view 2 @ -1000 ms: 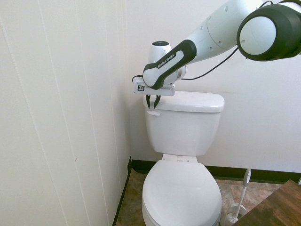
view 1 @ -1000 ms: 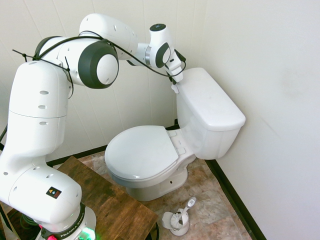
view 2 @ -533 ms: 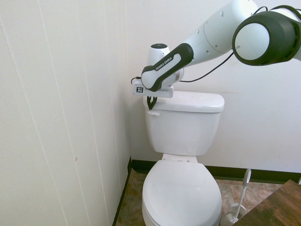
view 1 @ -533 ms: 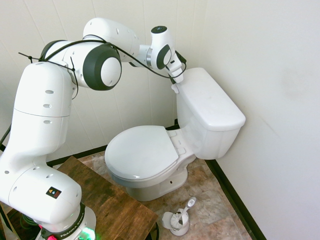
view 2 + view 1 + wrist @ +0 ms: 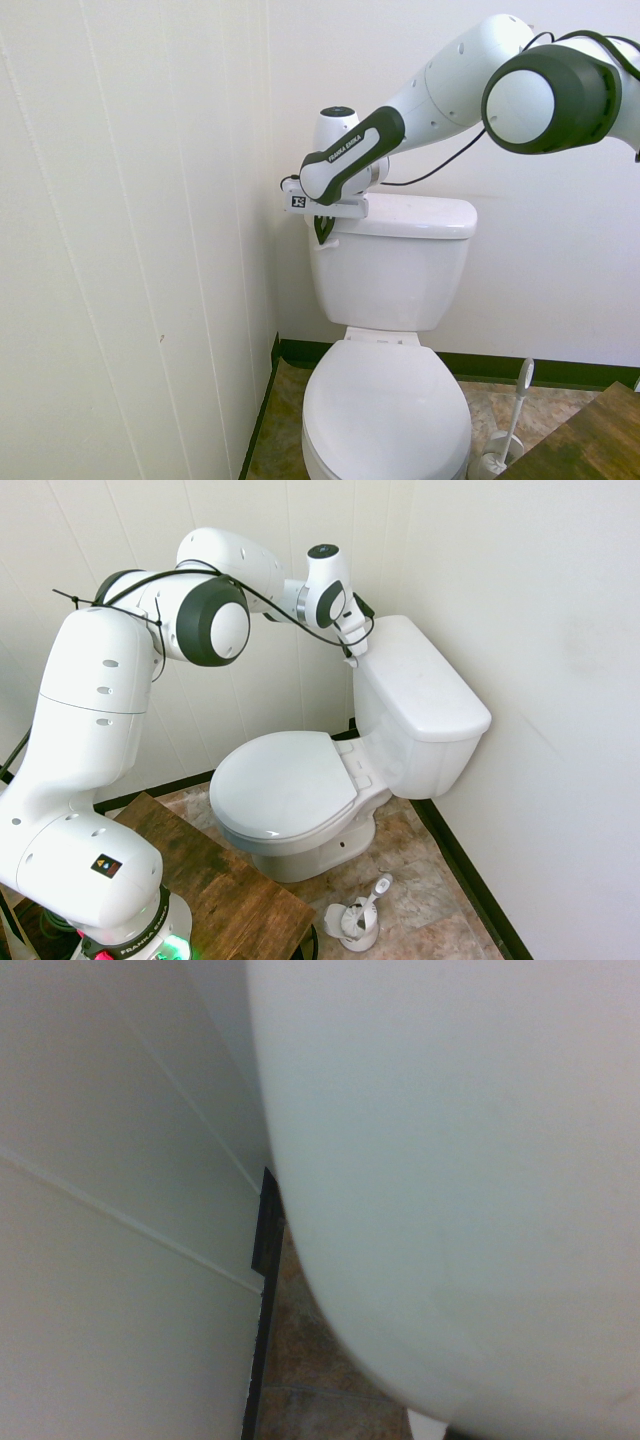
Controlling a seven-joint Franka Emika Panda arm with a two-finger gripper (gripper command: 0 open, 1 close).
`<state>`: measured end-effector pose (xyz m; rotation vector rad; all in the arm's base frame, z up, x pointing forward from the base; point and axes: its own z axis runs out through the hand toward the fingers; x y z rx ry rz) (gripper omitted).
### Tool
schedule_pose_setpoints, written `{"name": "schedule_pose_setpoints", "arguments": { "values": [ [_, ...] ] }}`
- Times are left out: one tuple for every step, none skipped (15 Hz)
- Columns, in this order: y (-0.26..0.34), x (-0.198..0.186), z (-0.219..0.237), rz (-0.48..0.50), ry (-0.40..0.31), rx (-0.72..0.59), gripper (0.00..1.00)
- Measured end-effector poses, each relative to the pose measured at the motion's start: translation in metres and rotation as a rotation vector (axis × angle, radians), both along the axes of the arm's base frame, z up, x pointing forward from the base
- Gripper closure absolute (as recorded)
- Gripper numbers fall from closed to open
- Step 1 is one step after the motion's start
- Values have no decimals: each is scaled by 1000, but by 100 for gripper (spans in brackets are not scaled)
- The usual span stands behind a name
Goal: Flush the toilet
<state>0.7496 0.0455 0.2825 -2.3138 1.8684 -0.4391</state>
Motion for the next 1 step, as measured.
{"name": "schedule_pose_setpoints", "arguments": {
  "values": [
    [0,1,-1,-3,0,4,100]
  ]
}}
